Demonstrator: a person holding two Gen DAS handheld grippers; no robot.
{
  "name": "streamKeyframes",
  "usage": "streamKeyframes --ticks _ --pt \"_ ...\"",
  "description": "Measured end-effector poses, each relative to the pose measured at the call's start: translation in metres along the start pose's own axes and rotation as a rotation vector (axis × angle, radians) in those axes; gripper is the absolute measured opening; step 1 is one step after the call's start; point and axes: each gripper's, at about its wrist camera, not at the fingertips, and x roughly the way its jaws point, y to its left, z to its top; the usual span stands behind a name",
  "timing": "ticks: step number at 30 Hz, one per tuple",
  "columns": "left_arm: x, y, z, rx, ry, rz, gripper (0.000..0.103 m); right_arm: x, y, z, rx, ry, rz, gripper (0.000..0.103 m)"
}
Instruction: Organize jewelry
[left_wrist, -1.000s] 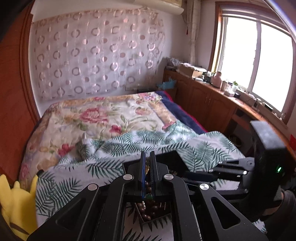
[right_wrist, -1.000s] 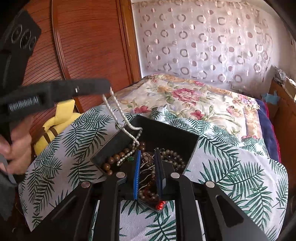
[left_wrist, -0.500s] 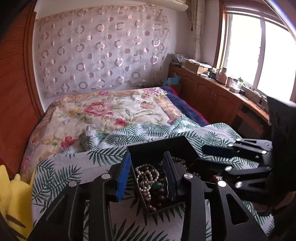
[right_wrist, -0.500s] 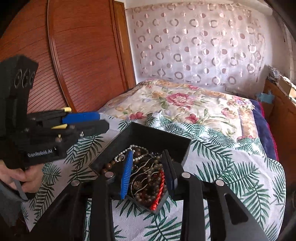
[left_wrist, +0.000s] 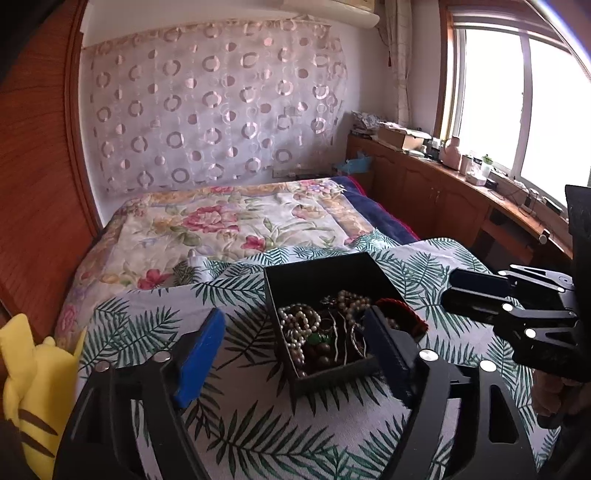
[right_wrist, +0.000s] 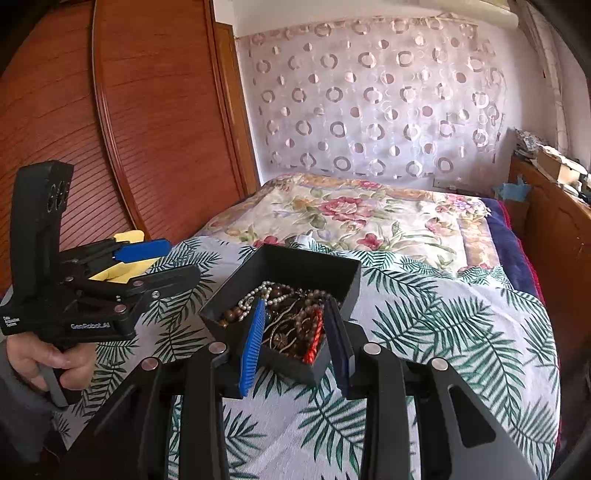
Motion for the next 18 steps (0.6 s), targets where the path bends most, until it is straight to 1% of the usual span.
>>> streamKeyframes --ticks 1,2,4,5,7,8,10,12,14,18 --pt "-0.004 -0.001 -0.002 0.002 -0.008 0.008 0.088 -0.003 0.001 -0.001 0.005 -0.005 -0.005 0.037" --pt "-0.009 -0.002 -0.004 0.003 -0.016 0.017 0.091 -0.007 0.001 -0.002 0.010 -0.012 -0.013 0.040" --pt "-0.020 -0.006 -0.011 0.002 -0.026 0.038 0.095 -0.020 0.005 -0.008 0.018 -0.037 -0.045 0.059" --pt "-0.024 -0.008 -0.014 0.001 -0.028 0.046 0.095 -0.027 0.008 -0.012 0.020 -0.051 -0.061 0.063" --pt "-0.038 -0.013 -0.024 -0.004 -0.040 0.066 0.095 -0.039 0.013 -0.018 0.029 -0.077 -0.093 0.076" --pt "-0.045 -0.015 -0.029 -0.009 -0.049 0.075 0.095 -0.044 0.015 -0.021 0.034 -0.087 -0.102 0.078" --pt "-0.055 -0.018 -0.037 -0.015 -0.058 0.095 0.095 -0.057 0.019 -0.027 0.043 -0.110 -0.111 0.090" --pt "-0.067 -0.021 -0.047 -0.029 -0.075 0.122 0.095 -0.070 0.025 -0.035 0.052 -0.137 -0.123 0.096" --pt "-0.078 -0.022 -0.055 -0.047 -0.086 0.130 0.095 -0.081 0.033 -0.042 0.058 -0.159 -0.135 0.100" --pt "-0.096 -0.024 -0.068 -0.066 -0.100 0.148 0.095 -0.093 0.043 -0.055 0.069 -0.172 -0.162 0.101"
